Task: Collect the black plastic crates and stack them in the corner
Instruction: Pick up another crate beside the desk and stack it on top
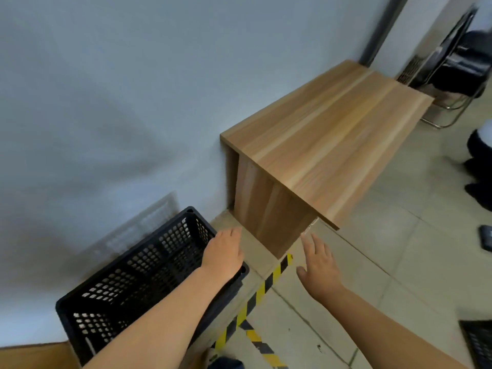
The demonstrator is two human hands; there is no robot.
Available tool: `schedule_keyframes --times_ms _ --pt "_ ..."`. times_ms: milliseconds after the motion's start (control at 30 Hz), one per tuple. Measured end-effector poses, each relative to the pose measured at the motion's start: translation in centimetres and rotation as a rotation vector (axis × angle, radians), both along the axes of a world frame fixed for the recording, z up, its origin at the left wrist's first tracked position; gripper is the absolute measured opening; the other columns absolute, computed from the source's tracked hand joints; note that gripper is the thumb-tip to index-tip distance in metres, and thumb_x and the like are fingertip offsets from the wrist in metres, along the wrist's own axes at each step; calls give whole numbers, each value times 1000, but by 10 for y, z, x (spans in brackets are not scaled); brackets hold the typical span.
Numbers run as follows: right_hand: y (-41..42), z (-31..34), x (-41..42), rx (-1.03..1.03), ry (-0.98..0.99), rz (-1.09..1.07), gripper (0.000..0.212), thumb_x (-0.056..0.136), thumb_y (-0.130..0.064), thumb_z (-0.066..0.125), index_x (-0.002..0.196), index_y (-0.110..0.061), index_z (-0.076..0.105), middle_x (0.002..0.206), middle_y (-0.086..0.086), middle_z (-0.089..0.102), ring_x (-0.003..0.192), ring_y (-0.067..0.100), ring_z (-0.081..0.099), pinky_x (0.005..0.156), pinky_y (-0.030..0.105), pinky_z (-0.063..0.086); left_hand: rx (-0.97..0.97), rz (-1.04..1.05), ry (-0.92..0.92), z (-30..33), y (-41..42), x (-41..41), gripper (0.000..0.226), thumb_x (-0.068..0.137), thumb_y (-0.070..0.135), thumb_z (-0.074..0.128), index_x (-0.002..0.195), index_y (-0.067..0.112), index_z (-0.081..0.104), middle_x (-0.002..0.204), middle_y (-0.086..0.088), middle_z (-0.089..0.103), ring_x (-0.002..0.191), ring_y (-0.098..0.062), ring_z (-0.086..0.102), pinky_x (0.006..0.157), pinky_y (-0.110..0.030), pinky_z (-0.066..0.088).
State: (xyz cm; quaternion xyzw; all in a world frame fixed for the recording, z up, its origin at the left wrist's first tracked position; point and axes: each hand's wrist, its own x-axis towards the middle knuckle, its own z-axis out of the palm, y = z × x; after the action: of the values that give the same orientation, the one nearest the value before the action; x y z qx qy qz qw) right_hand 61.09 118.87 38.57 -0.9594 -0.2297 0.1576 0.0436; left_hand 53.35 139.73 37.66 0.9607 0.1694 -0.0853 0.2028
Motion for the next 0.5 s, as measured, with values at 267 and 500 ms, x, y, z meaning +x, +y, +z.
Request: schedule_keyframes --times_ms 267,500 --pt "-180 38 -23 54 -40 -257 71 90 -25 49 149 -19 8 158 10 6 143 29 14 115 37 17 -23 -189 -136 43 -167 19 60 95 23 45 150 18 19 144 -3 41 128 -20 40 101 -33 41" --pt "-357 54 -63 -23 -65 -459 71 93 -30 45 150 -18 5 158 12 2 143 28 12 116 37 17 -27 -312 -238 59 -305 18 51 94 22 42 144 20 33 136 -3 47 122 -21 45 87 -34 45"
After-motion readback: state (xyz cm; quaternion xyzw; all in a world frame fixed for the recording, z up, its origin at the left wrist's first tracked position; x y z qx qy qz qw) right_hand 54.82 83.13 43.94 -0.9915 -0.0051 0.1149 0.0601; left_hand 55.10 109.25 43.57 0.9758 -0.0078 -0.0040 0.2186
